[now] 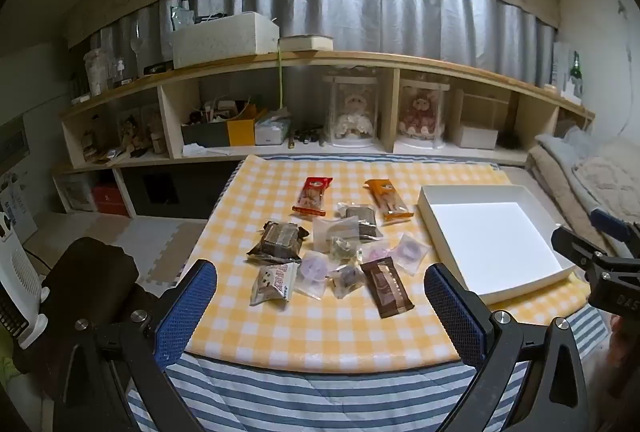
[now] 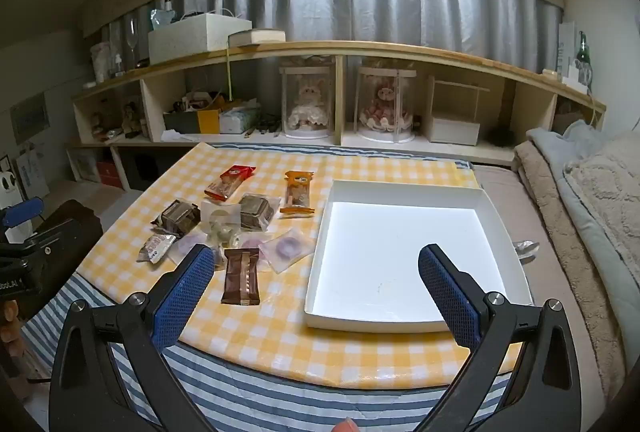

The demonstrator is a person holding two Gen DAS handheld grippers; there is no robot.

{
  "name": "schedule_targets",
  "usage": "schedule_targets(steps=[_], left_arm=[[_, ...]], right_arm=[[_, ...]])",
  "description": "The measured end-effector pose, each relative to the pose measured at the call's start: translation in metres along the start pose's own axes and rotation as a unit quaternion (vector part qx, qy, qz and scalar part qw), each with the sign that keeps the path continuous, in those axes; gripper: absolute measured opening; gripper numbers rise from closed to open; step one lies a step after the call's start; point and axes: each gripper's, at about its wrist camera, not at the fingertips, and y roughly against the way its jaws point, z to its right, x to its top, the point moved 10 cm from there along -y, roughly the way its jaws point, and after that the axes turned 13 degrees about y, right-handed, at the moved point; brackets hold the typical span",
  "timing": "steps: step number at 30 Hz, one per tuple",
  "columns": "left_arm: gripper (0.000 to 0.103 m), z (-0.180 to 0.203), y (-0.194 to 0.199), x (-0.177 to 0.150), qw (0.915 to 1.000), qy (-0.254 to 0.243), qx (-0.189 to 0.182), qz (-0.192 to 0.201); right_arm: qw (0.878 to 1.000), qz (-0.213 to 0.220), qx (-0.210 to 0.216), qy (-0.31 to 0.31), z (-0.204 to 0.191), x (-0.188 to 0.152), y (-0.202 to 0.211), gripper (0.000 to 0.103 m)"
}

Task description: Organize snacks

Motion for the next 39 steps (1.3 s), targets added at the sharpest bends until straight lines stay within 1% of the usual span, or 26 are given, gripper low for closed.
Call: schedule_targets(steps=[20, 21, 39], left_arm=[[0.103, 0.0045, 0.0017, 0.0018, 1.0, 0.002, -0.003, -0.002], [0.103, 0.0043, 0.0017, 0.0018, 1.0, 0.002, -0.003, -0.002], [0.103, 0.0076, 0.0057, -0.0002, 1.0, 0.003, -0.003, 0.0]], right_arm=[[1.0, 0.002, -0.004, 0.006, -0.0015, -0.0026, 0.0006, 0.103], [1.0, 0.002, -0.003, 0.006, -0.0038, 0.0038, 0.0008, 0.103], [1.0, -0.004, 0.001, 0.006, -0.0009, -0.0017, -0.0001, 0.103]])
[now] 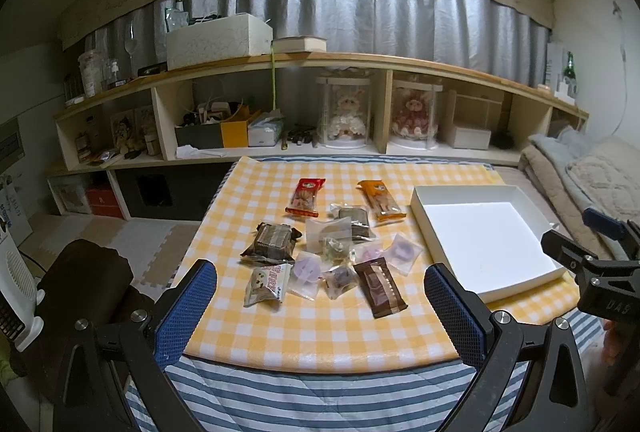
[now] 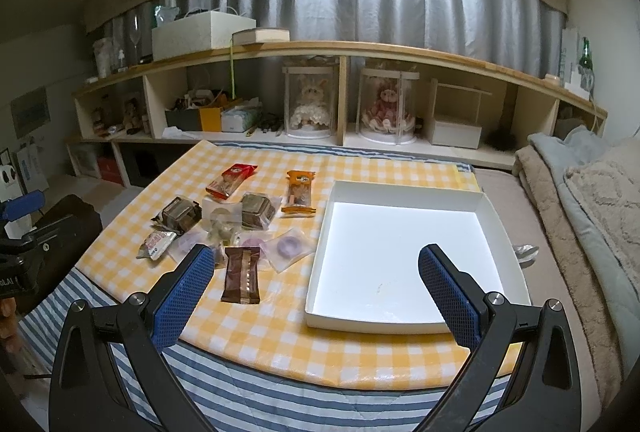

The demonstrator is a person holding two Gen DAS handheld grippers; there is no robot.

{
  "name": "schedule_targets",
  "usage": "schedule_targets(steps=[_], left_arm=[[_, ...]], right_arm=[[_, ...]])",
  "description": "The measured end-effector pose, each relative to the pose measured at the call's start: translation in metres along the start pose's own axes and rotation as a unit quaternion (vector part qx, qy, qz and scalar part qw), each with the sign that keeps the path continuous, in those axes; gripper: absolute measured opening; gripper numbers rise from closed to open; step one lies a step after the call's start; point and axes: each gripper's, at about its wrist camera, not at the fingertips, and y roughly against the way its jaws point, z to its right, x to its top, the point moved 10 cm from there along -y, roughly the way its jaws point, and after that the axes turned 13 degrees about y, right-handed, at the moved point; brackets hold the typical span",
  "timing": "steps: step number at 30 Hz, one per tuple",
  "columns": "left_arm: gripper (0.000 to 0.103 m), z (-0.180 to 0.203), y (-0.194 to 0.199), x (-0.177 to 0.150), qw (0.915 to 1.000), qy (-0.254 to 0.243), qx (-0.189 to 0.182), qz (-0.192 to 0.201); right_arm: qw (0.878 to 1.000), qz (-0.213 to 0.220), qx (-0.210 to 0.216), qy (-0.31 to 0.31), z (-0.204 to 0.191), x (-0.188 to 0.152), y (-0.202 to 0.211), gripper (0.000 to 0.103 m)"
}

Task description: Organize snacks

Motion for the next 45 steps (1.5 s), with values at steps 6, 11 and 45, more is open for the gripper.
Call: schedule_targets(steps=[6, 11, 45], left_arm=[[0.103, 0.004, 0.0026, 0.0005, 1.0, 0.0, -0.001, 0.0], [0.103, 0.0048, 0.0035, 0.0005, 1.0, 0.0, -0.002, 0.001], [0.103, 0.007, 0.0025, 0.0013, 1.0, 0.001, -0.003, 0.002]], right_arm=[[1.0, 0.001, -0.001, 0.001, 0.001, 0.0002, -0.0003, 0.103], [1.0, 0.0, -0.001, 0.002, 0.0008, 0.0002, -0.0005, 0.103], [1.0, 0.002, -0.003, 0.005, -0.0004, -0.0002, 0.0004, 0.103]])
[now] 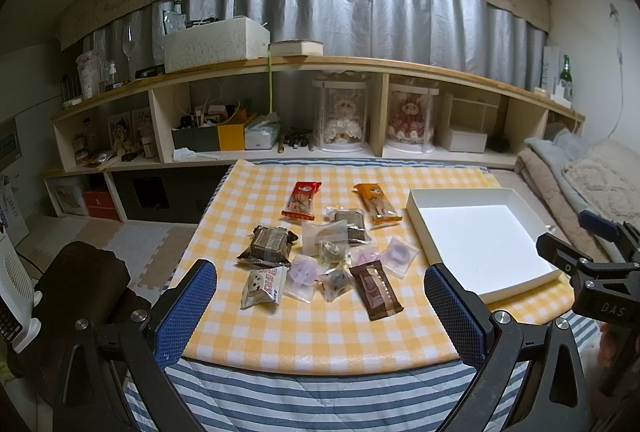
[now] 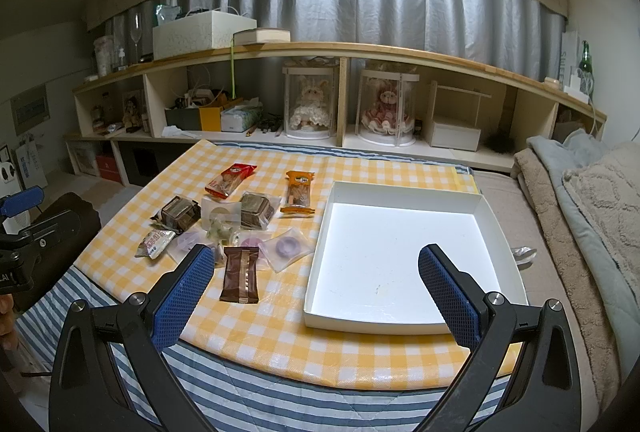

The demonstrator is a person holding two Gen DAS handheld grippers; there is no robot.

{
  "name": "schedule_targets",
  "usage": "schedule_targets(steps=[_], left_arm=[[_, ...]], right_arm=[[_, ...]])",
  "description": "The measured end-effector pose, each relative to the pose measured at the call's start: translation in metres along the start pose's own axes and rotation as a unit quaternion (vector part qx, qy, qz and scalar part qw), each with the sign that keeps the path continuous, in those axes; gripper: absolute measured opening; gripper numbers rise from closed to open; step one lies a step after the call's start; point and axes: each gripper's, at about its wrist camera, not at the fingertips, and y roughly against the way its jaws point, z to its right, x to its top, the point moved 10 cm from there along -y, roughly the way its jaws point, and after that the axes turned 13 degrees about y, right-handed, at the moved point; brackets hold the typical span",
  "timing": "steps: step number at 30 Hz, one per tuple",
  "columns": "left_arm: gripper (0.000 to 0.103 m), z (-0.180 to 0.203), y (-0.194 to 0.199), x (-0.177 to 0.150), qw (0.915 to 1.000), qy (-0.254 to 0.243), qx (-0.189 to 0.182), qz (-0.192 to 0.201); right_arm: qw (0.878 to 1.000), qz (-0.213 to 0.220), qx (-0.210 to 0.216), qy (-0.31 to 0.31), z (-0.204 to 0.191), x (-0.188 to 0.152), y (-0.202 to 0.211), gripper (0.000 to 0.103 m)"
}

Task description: Organize snacks

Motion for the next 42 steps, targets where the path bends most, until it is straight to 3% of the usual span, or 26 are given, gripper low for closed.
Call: schedule_targets(steps=[11, 17, 25, 32, 38, 42], left_arm=[[0.103, 0.0, 0.0, 0.0, 1.0, 0.002, 0.0, 0.0], [0.103, 0.014, -0.01, 0.017, 0.9999, -0.001, 0.015, -0.004], [0.103, 0.014, -0.067, 0.045, 0.9994, -0.006, 0.025, -0.021], [0.103, -0.022, -0.119, 0.069, 0.998, 0.035, 0.025, -0.047], [0.103, -0.051, -0.176, 0.075, 0.9937, 0.054, 0.048, -0.085], [0.096, -0.06, -0.211, 0.067, 0.9894, 0.058, 0.044, -0.125]], right_arm=[[1.0, -0.001, 0.001, 0.0, 0.0, 0.0, -0.001, 0.103], [1.0, -0.016, 0.017, 0.007, -0.004, 0.004, -0.019, 0.103], [0.998, -0.043, 0.044, 0.012, -0.014, 0.018, -0.064, 0.103], [0.995, -0.064, 0.069, 0.014, -0.029, 0.027, -0.107, 0.103], [0.988, -0.109, 0.106, 0.008, -0.054, 0.014, -0.154, 0.102], [0.98, -0.144, 0.134, 0.013, -0.075, -0.001, -0.177, 0.094]])
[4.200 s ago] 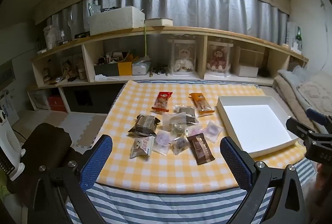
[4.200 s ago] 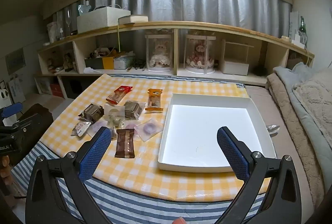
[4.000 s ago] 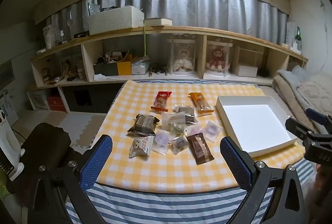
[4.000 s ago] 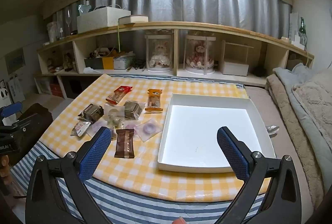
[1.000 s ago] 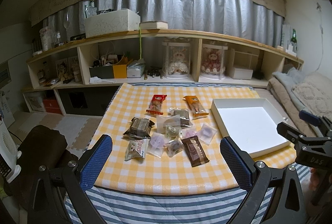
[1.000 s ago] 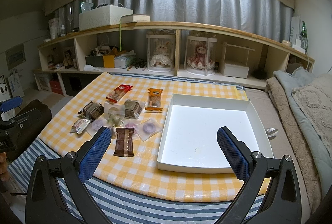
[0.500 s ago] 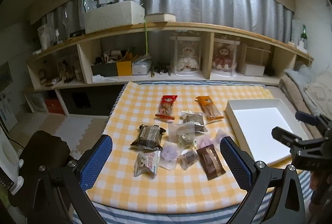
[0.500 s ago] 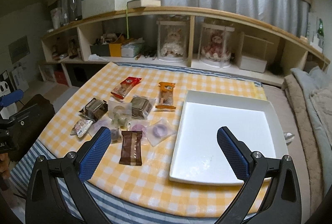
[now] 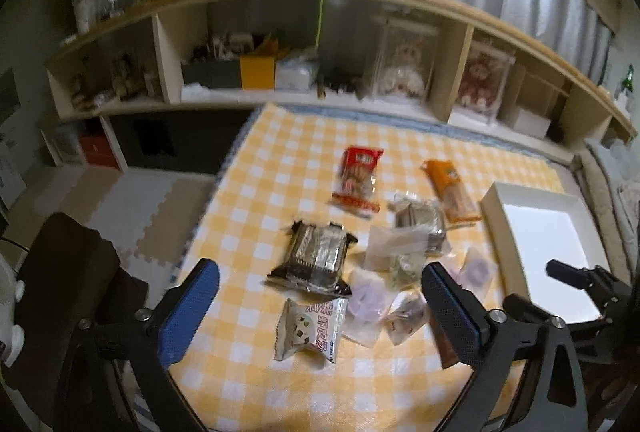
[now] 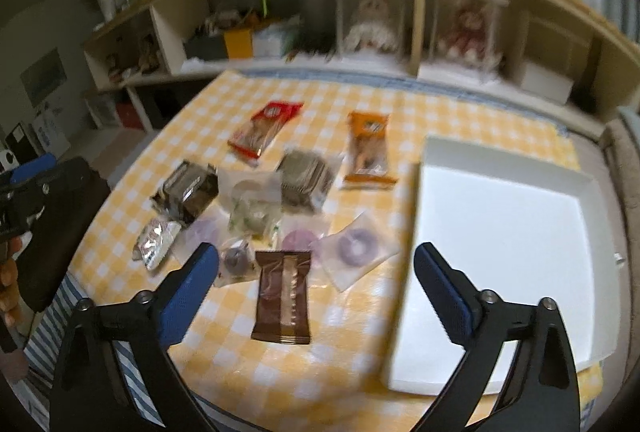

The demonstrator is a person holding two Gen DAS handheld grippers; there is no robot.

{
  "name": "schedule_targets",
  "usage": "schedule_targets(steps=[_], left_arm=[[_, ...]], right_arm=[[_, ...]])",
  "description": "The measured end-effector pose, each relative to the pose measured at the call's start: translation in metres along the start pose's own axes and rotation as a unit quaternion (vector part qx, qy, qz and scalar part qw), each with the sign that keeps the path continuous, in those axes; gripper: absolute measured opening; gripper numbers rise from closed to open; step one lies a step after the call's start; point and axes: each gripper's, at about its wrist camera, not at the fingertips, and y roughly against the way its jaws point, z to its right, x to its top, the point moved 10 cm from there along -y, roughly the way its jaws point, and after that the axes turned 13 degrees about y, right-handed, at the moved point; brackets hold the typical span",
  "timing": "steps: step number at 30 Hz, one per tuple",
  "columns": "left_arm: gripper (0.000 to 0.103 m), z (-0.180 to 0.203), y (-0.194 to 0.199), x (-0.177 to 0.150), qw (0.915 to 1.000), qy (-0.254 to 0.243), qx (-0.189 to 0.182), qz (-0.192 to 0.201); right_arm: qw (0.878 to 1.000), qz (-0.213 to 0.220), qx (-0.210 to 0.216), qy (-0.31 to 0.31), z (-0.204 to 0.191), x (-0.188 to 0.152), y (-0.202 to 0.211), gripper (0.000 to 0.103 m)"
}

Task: Organize snacks
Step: 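Grasp the white printed pouch with the left gripper while the right grasps the brown chocolate bar, then carry both snacks to the white tray and open both grippers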

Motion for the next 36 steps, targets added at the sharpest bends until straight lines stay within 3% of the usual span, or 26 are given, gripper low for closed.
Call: schedule_targets(steps=[5, 9, 15, 18, 26, 31, 36], left_arm=[[0.083, -0.011, -0.051, -0.007, 0.9969, 0.016, -0.01, -0.076], [0.08, -0.022, -0.084, -0.014, 0.9914, 0.022, -0.01, -0.129], [0.076, -0.037, -0.122, -0.027, 0.9837, 0.021, 0.007, -0.179], [0.067, -0.037, -0.136, -0.037, 0.98, 0.009, 0.019, -0.198], [0.045, -0.028, -0.139, -0.044, 0.977, -0.029, 0.047, -0.206], [0.043, -0.024, -0.124, -0.036, 0.9804, -0.021, 0.059, -0.187], [0.043, -0.011, -0.087, -0.015, 0.9907, 0.005, 0.032, -0.132]], right_arm=[[0.998, -0.039, 0.038, 0.006, -0.018, -0.014, -0.032, 0.088], [0.995, -0.081, 0.062, 0.005, -0.026, -0.034, -0.055, 0.08], [0.991, -0.111, 0.079, 0.007, -0.036, -0.048, -0.075, 0.073], [0.99, -0.12, 0.076, 0.012, -0.041, -0.05, -0.085, 0.07], [0.989, -0.13, 0.069, 0.012, -0.039, -0.058, -0.093, 0.043], [0.989, -0.125, 0.08, -0.01, -0.034, -0.056, -0.086, 0.042], [0.994, -0.079, 0.076, -0.022, -0.023, -0.032, -0.057, 0.042]])
